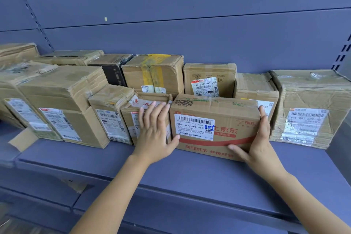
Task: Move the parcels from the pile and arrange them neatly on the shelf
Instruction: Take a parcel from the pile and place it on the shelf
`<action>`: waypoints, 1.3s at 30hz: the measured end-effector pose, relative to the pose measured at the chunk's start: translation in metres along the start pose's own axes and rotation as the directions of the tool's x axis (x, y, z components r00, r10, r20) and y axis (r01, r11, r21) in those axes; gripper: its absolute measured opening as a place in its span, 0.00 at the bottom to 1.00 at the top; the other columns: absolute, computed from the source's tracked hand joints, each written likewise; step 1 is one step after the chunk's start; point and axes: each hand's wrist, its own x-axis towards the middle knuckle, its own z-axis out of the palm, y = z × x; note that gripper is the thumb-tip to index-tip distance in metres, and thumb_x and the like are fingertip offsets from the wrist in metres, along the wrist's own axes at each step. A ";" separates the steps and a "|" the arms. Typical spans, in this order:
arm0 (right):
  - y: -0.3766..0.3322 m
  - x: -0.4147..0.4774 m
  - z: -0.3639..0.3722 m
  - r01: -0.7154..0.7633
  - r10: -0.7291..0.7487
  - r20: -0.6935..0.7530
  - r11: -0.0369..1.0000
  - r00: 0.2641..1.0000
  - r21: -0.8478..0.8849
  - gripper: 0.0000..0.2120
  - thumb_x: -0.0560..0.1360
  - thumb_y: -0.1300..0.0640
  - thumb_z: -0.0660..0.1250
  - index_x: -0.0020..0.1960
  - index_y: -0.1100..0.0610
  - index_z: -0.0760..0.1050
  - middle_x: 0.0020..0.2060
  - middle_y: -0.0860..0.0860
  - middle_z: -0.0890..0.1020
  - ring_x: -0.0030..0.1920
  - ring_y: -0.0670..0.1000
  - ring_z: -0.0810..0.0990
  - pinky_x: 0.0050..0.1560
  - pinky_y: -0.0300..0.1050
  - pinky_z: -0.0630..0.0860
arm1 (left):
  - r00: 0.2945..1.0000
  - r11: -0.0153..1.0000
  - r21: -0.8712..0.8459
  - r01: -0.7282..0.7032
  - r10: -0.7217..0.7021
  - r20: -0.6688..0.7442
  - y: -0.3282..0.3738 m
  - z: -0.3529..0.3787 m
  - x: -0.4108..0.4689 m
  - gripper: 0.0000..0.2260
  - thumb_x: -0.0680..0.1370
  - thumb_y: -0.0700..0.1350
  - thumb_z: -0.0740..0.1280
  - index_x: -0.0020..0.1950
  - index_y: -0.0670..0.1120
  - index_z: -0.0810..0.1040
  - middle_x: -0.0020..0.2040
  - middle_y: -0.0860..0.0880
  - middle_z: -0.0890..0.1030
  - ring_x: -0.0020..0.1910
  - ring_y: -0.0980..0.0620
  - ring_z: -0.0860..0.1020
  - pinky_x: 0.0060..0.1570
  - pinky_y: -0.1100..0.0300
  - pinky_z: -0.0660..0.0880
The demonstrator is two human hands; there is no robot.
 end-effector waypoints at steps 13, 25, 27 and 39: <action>-0.110 0.051 0.038 0.383 -0.364 -0.353 0.923 0.862 -0.016 0.14 0.79 0.54 0.57 0.63 0.55 0.63 0.61 0.51 0.67 0.69 0.48 0.63 0.66 0.62 0.63 | 0.997 0.998 -0.023 -0.060 0.061 0.038 -0.018 -0.032 -0.013 0.32 0.79 0.57 0.56 0.78 0.45 0.51 0.79 0.43 0.53 0.78 0.45 0.48 0.75 0.46 0.42; -0.321 0.074 0.243 0.051 -0.188 0.233 0.870 0.954 0.491 0.15 0.78 0.55 0.56 0.62 0.54 0.72 0.51 0.49 0.79 0.48 0.49 0.78 0.45 0.49 0.76 | 0.942 0.943 0.066 0.327 -0.320 -0.106 -0.180 -0.143 -0.127 0.14 0.72 0.47 0.58 0.48 0.43 0.79 0.50 0.47 0.80 0.50 0.47 0.75 0.50 0.58 0.66; -0.356 0.073 0.272 0.046 -0.218 0.285 0.861 0.933 0.507 0.13 0.78 0.55 0.57 0.62 0.54 0.72 0.52 0.48 0.79 0.51 0.49 0.78 0.47 0.45 0.74 | 0.907 0.899 0.120 0.421 -0.418 -0.052 -0.210 -0.159 -0.161 0.14 0.72 0.48 0.58 0.49 0.44 0.78 0.49 0.48 0.79 0.48 0.46 0.76 0.48 0.57 0.67; -0.498 0.033 0.423 0.001 -0.375 0.686 0.878 0.624 0.479 0.13 0.79 0.59 0.60 0.63 0.55 0.72 0.59 0.50 0.76 0.54 0.51 0.78 0.53 0.51 0.76 | 0.464 0.481 0.243 0.843 -0.877 0.124 -0.337 -0.235 -0.316 0.14 0.78 0.45 0.61 0.63 0.47 0.74 0.60 0.47 0.77 0.59 0.45 0.75 0.57 0.52 0.71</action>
